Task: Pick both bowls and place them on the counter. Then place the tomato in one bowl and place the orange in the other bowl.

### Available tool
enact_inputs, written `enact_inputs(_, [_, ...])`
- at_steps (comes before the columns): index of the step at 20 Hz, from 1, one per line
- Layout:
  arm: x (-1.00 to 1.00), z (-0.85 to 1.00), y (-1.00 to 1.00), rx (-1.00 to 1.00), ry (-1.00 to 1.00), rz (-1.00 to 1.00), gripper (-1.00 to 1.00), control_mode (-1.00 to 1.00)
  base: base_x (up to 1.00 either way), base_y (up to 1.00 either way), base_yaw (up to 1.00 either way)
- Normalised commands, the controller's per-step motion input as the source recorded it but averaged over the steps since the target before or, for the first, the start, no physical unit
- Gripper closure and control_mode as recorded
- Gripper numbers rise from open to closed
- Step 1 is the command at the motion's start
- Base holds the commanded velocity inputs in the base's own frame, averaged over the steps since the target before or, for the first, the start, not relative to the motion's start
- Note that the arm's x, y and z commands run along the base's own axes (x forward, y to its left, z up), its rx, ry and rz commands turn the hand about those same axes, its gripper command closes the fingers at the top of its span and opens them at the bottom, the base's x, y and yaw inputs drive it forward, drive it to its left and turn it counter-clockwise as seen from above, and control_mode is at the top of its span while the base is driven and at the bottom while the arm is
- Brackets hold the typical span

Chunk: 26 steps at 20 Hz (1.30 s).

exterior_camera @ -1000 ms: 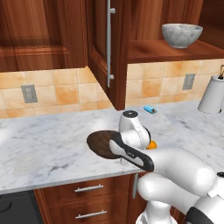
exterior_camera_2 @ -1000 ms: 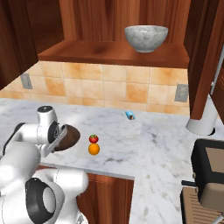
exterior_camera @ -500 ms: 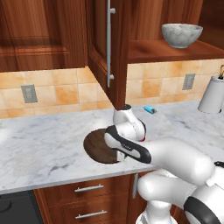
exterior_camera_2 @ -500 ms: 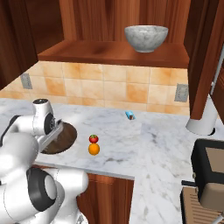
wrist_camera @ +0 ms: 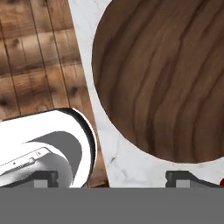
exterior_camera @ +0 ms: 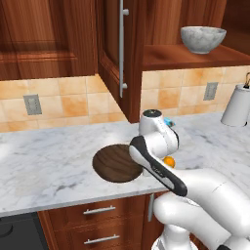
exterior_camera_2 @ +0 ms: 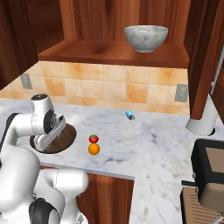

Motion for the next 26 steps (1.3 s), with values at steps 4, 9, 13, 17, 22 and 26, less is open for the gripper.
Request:
enact_inputs(4, [-0.29, 0.39, -0.54, -0.01, -0.13, 0.0, -1.0, -1.0, 0.0, 0.0, 0.0])
enact_inputs(9, [-0.3, 0.66, -0.42, 0.0, -0.16, -0.06, -1.0, -1.0, 0.0, 0.0, 0.0])
enact_inputs(13, [-0.26, 0.78, -0.53, 0.0, -0.13, -0.15, -1.0, -1.0, 0.0, 0.0, 0.0])
enact_inputs(17, [-0.23, 1.0, -0.44, -0.01, -0.18, -0.13, -1.0, -1.0, 0.0, 0.0, 0.0])
enact_inputs(22, [-0.16, 1.0, -0.41, -0.02, -0.18, -0.12, -1.0, -1.0, 0.0, 0.0, 0.0])
enact_inputs(26, [-0.04, 1.0, -0.41, -0.03, -0.19, -0.09, -1.0, -1.0, 0.0, 0.0, 0.0])
